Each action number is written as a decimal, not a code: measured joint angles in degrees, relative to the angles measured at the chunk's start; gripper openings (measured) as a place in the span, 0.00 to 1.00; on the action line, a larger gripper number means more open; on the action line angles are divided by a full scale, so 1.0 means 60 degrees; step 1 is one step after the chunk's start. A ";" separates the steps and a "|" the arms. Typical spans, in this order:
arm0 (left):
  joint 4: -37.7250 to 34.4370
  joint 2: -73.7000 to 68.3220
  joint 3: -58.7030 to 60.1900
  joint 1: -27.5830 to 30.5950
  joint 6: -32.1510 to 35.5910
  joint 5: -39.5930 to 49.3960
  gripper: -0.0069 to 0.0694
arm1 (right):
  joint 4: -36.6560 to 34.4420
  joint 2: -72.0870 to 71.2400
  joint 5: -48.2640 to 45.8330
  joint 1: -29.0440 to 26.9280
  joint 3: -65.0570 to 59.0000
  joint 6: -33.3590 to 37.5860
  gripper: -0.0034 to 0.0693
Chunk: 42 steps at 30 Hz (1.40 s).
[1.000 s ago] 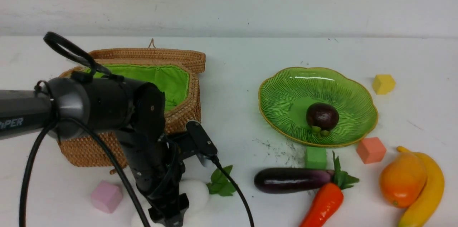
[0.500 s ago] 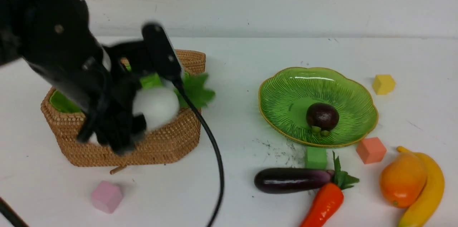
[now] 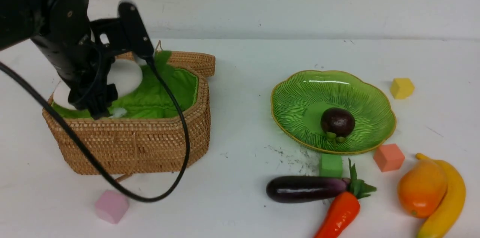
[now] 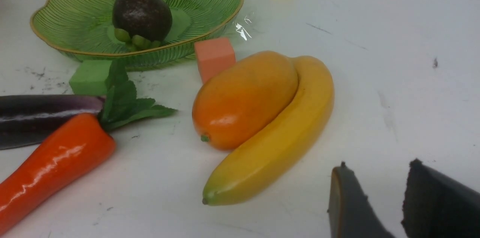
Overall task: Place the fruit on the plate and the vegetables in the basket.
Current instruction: Take a daikon with your left arm and place it on the basket on the left, then use the right arm to grab a carrot and put it into the left basket
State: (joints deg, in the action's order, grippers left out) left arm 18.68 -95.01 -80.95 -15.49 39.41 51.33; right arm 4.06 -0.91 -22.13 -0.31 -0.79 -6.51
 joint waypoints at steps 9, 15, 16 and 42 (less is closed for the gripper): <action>-0.0460 -0.0218 -0.0207 0.0054 0.0390 -0.1128 0.76 | 0.0000 0.0000 0.0000 0.0000 0.0000 0.0000 0.38; -0.0460 -0.0659 -0.0207 0.0054 0.0420 -0.1642 0.76 | 0.0000 0.0000 0.0000 0.0000 0.0000 0.0000 0.38; -0.0460 -0.0756 -0.0207 0.0054 0.0420 -0.1663 0.76 | 0.0000 0.0000 0.0000 0.0000 0.0000 0.0000 0.38; -0.2041 0.1694 0.0000 0.0054 -0.0327 -0.0165 0.88 | 0.0000 0.0000 0.0000 0.0000 0.0000 0.0000 0.38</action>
State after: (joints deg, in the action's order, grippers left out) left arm 6.43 -84.84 -80.95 -15.17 37.45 50.34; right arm 4.06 -0.91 -22.13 -0.31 -0.79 -6.51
